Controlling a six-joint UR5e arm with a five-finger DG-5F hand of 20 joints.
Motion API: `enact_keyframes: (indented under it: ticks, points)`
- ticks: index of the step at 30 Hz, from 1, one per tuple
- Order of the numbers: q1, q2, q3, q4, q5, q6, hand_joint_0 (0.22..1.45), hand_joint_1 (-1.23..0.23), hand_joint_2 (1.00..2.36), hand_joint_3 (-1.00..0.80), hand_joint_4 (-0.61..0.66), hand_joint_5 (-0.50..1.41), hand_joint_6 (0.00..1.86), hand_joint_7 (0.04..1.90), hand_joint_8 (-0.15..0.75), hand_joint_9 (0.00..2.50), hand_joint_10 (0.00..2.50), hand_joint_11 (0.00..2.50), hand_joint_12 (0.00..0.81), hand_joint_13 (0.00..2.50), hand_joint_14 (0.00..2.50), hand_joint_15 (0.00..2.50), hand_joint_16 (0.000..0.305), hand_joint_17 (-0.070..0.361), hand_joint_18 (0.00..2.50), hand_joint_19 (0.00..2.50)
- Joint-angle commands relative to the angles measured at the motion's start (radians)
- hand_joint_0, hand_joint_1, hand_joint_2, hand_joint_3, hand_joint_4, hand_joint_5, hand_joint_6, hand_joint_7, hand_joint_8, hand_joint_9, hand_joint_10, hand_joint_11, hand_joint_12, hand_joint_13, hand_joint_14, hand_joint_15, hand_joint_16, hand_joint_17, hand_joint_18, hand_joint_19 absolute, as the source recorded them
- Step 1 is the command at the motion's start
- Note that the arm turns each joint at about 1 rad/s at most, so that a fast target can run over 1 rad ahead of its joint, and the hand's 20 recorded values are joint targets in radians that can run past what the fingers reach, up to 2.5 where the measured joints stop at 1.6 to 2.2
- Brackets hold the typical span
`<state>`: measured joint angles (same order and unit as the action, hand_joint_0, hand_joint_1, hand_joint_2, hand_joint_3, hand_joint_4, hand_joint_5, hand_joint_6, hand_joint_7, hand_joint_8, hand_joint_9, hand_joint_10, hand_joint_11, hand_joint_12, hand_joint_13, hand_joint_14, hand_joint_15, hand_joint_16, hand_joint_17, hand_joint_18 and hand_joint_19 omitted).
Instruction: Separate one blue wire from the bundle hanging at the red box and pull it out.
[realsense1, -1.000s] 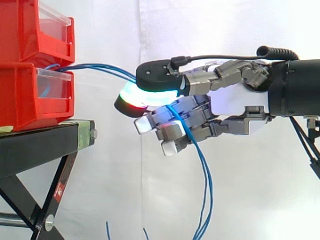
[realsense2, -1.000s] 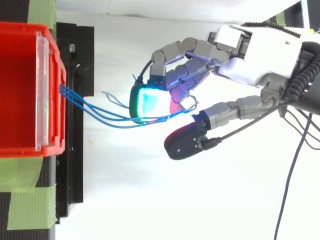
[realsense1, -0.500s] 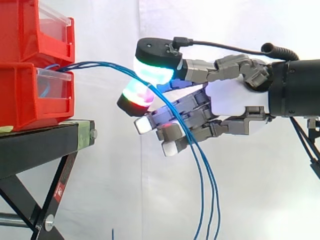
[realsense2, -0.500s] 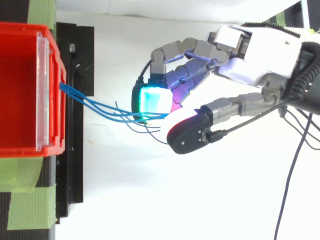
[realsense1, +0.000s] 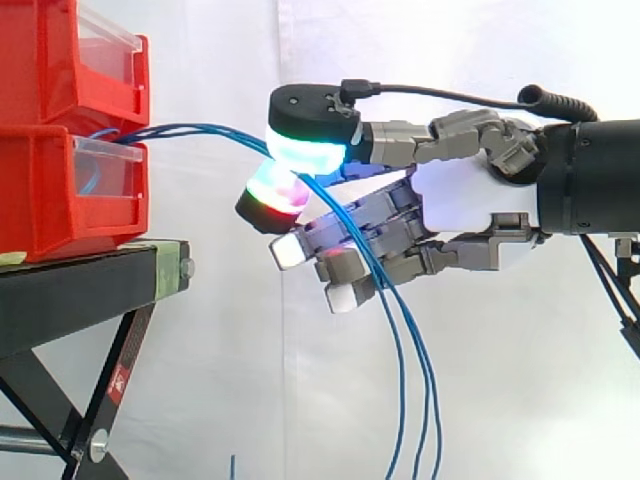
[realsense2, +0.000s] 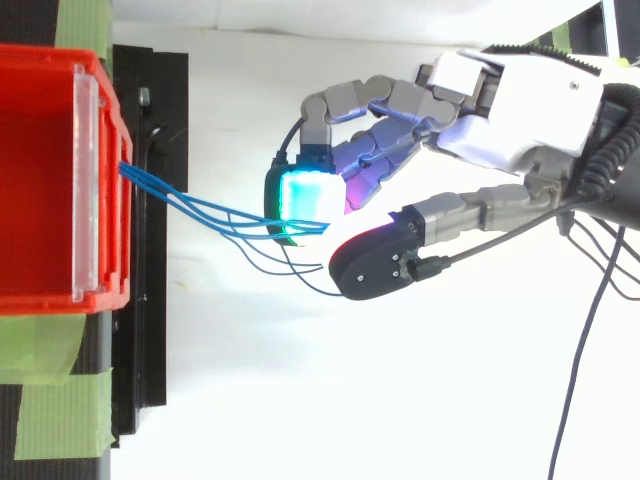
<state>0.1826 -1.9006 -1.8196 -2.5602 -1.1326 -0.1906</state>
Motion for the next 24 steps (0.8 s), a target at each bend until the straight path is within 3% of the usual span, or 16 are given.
enact_keyframes:
  ticks: [1, 4, 11, 24]
  points:
    - [0.000, 0.000, 0.000, 0.000, 0.000, -0.001, 0.62, -0.69, 1.02, -0.29, 0.16, -0.16, 0.70, 1.29, 0.347, 0.86, 0.02, 0.87, 0.360, 1.13, 0.02, 1.46, 0.047, 0.107, 0.61, 0.99]
    - [0.000, 0.000, 0.000, 0.000, 0.000, -0.001, 0.63, -0.72, 1.02, -0.25, 0.14, -0.16, 0.70, 1.30, 0.352, 0.86, 0.02, 0.90, 0.357, 1.13, 0.02, 1.47, 0.047, 0.107, 0.61, 0.98]
    - [0.000, 0.000, 0.000, 0.005, -0.001, 0.000, 0.62, -0.77, 1.03, 0.05, 0.13, -0.19, 0.81, 1.21, 0.349, 0.99, 0.02, 1.16, 0.386, 1.11, 0.01, 1.61, 0.050, 0.113, 0.64, 1.00]
    - [0.005, 0.000, 0.000, -0.002, 0.002, 0.000, 0.61, -0.77, 1.03, -0.03, 0.13, -0.21, 0.81, 1.20, 0.330, 0.94, 0.02, 1.22, 0.362, 1.10, 0.01, 1.63, 0.049, 0.110, 0.62, 1.01]
